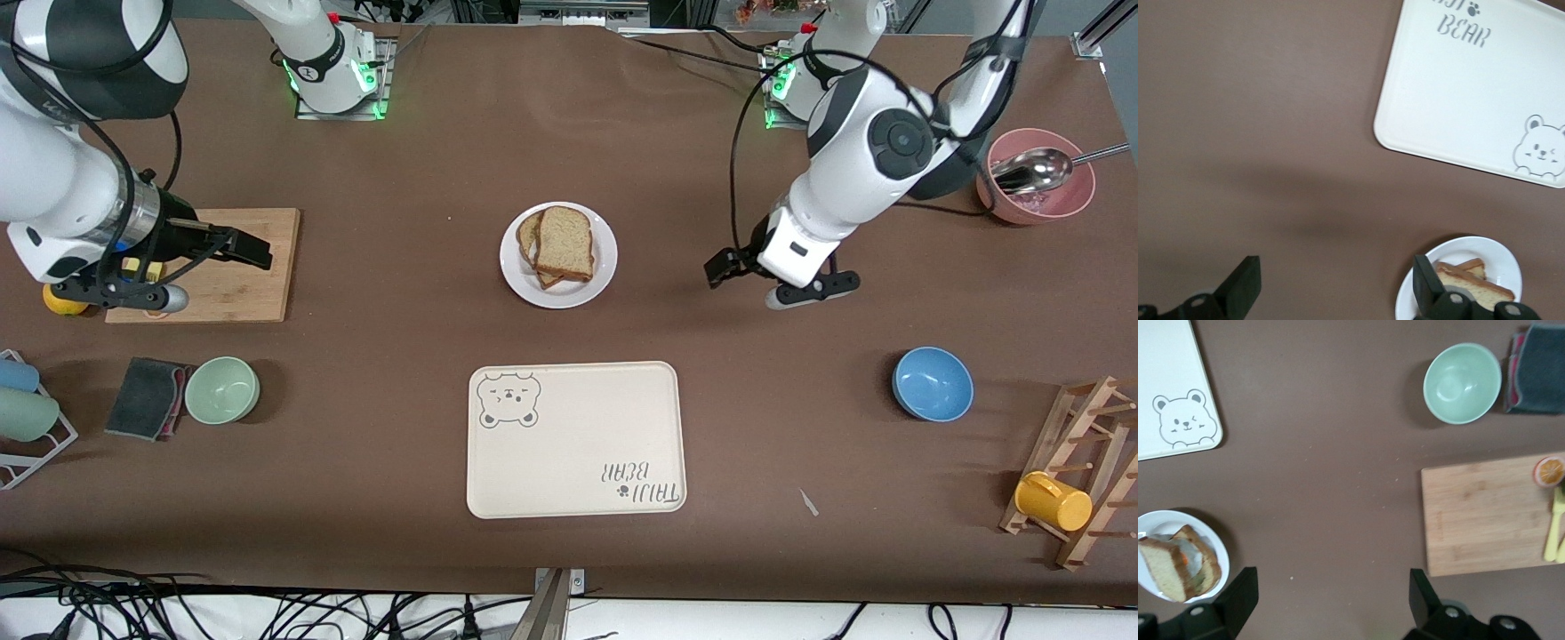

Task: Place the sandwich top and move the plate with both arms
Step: 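Draw the right gripper back while the left gripper moves toward the plate, then reach the left gripper to the rim of the white plate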

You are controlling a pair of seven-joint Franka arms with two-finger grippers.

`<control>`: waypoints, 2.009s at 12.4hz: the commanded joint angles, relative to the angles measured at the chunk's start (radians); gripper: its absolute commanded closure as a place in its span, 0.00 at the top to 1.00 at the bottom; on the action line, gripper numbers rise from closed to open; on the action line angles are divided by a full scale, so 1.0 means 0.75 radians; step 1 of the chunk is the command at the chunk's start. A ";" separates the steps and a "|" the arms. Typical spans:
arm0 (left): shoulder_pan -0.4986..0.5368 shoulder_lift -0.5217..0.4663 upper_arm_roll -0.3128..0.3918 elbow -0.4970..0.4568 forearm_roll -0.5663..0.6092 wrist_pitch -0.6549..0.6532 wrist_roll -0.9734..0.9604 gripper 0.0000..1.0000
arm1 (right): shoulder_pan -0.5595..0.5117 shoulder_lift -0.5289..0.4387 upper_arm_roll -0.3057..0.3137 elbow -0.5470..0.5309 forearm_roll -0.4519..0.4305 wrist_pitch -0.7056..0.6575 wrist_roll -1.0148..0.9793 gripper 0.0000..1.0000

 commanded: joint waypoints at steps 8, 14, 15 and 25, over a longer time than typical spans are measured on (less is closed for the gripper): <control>-0.053 0.286 -0.055 -0.004 -0.208 0.210 0.150 1.00 | -0.184 -0.175 0.144 -0.151 -0.073 0.055 -0.006 1.00; -0.014 0.410 -0.060 -0.010 -0.587 0.245 0.559 1.00 | -0.207 -0.231 0.148 -0.286 -0.079 0.155 -0.014 1.00; 0.020 0.433 -0.066 -0.041 -0.599 0.247 0.602 1.00 | -0.205 -0.212 0.150 -0.286 -0.087 0.153 -0.022 1.00; -0.114 0.439 -0.064 -0.270 -1.529 0.533 1.455 1.00 | -0.207 -0.159 0.142 -0.159 -0.095 0.231 -0.008 1.00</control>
